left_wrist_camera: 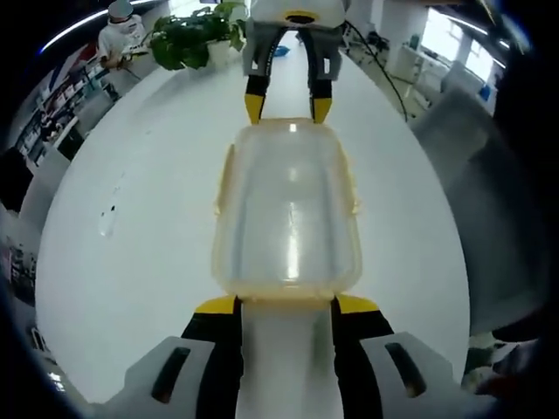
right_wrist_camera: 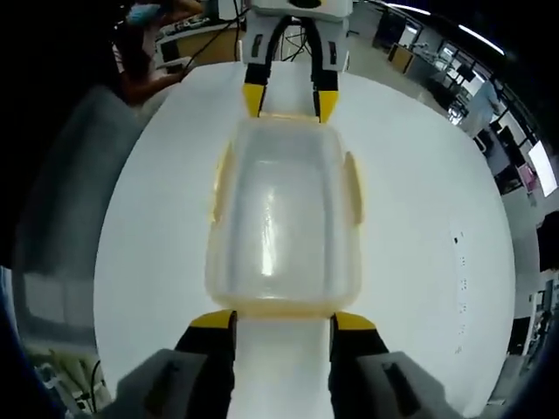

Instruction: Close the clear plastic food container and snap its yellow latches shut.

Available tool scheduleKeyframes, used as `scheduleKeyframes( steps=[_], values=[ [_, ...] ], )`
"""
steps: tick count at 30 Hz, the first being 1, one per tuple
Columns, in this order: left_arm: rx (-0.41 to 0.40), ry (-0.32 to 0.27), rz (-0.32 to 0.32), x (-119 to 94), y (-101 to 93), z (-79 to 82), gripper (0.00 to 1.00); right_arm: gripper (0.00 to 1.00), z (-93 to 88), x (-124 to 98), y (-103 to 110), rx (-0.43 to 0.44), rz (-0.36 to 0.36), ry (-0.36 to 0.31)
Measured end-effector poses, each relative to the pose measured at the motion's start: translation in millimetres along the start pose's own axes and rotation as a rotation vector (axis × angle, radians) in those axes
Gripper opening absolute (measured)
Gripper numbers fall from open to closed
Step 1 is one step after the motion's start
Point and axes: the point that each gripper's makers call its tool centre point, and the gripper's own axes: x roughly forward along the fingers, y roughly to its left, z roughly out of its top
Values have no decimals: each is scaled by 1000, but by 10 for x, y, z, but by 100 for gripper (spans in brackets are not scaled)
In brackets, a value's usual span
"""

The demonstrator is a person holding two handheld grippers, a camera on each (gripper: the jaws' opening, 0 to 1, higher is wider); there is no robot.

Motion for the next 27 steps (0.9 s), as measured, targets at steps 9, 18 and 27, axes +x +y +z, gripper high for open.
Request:
scheduleKeyframes(
  steps=[9, 18, 27],
  values=[
    [-62, -97, 12, -158, 7, -18, 40, 48, -44, -124, 31, 24, -9, -29],
    [-32, -154, 60, -332, 16, 93, 39, 42, 122, -195, 1, 65, -32, -130],
    [-18, -179, 55, -195, 64, 320, 36, 40, 442, -134, -44, 44, -25, -172]
  ],
)
